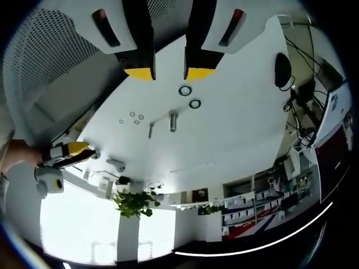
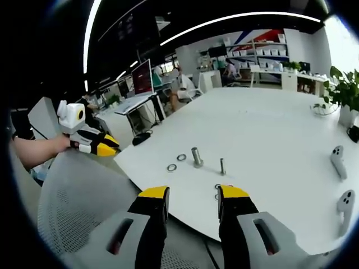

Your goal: Place the washer onto the threaded stud by aligning its center hole with the stud, sliding it down to the base, and recovering from edge contact or off-axis alignment until the washer reaches the visible bottom stop.

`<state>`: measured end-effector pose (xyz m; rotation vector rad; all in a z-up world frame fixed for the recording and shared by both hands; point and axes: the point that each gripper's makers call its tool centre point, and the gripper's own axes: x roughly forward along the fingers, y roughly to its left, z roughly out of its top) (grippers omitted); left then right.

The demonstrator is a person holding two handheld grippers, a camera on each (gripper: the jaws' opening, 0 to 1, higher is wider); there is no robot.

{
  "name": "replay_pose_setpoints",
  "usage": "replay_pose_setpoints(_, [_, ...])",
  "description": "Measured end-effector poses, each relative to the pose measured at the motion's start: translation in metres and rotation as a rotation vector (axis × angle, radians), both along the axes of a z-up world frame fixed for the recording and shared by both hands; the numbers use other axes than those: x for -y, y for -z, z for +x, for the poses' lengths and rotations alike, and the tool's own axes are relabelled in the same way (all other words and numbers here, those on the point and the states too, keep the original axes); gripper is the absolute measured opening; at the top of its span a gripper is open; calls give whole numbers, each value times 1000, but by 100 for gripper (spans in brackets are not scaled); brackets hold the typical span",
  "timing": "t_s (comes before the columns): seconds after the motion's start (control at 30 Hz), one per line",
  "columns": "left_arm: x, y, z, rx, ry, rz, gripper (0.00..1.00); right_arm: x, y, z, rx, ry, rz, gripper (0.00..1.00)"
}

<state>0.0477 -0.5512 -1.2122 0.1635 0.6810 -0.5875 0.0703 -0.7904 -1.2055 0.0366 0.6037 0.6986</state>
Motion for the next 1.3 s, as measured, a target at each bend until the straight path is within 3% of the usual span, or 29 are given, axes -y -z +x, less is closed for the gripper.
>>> replay_pose_setpoints(0.6, [1, 5, -2, -32, 10, 15, 18, 2, -3, 2, 8, 17, 20, 37])
replay_pose_setpoints(0.73, [4, -4, 1, -15, -13, -57, 17, 5, -5, 4, 17, 35, 39, 37])
replay_pose_setpoints(0.9, [5, 5, -3, -43, 7, -15, 18, 4, -5, 4, 17, 34, 40, 37])
replay_pose_setpoints(1.17, [0, 6, -2, -49, -5, -8, 19, 1, -3, 2, 17, 14, 15, 38])
replay_pose_setpoints(1.3, [-2, 0, 0, -22, -18, -23, 16, 3, -3, 4, 15, 33, 19, 38])
